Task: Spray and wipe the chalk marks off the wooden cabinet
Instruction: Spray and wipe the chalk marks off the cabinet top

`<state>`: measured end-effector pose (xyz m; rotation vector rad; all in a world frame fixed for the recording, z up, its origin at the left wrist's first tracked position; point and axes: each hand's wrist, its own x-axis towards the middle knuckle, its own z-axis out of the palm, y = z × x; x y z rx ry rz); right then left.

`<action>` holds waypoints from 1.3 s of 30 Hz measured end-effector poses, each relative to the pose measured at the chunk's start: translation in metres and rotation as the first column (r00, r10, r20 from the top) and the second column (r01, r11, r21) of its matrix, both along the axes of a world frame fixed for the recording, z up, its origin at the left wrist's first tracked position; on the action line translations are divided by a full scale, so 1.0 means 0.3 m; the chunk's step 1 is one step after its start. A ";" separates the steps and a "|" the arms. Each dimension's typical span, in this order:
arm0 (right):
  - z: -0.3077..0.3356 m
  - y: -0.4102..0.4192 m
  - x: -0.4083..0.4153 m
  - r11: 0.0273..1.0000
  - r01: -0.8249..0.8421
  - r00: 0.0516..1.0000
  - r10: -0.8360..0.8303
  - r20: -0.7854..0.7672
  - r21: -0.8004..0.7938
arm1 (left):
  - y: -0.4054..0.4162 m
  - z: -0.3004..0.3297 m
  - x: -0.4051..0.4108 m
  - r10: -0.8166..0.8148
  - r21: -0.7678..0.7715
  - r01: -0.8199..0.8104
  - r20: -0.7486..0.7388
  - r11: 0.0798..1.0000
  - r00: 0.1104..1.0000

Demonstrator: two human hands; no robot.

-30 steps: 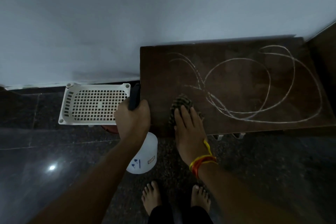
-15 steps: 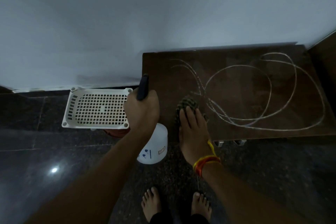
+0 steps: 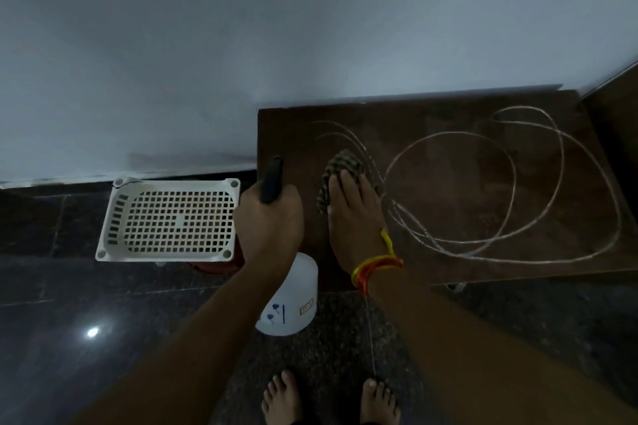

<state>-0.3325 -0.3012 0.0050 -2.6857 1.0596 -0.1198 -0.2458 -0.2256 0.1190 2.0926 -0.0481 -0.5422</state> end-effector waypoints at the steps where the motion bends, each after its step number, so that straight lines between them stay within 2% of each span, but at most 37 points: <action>1: 0.001 0.019 -0.021 1.000 -0.001 1.000 0.001 -0.010 -0.007 | -0.005 0.003 0.004 -0.003 0.002 0.003 -0.010 1.000 1.000; 6: 0.004 0.045 -0.056 1.000 -0.001 1.000 0.001 -0.013 -0.008 | -0.049 0.022 0.033 -0.017 0.026 0.018 -0.034 0.999 0.999; 15: -0.016 -0.176 0.161 1.000 -0.004 1.000 0.004 0.004 -0.009 | -0.089 -0.017 0.087 -0.038 0.059 0.044 -0.109 0.997 0.993; 22: 0.011 -0.087 0.104 1.000 0.001 1.000 -0.001 -0.020 -0.020 | -0.114 0.013 0.133 -0.039 0.090 0.052 -0.138 0.995 0.990; 28: -0.010 -0.227 0.252 0.999 0.038 0.998 -0.037 0.041 -0.028 | -0.150 0.019 0.182 -0.065 0.083 0.075 -0.121 0.994 0.991; 32: -0.022 -0.297 0.307 1.000 0.020 1.000 -0.020 0.019 -0.002 | -0.156 0.007 0.192 -0.098 0.083 0.107 -0.111 0.991 0.989; 39: -0.004 -0.148 0.199 1.000 -0.024 0.999 0.024 -0.034 0.000 | -0.161 0.010 0.187 -0.089 0.094 0.103 -0.140 0.990 0.986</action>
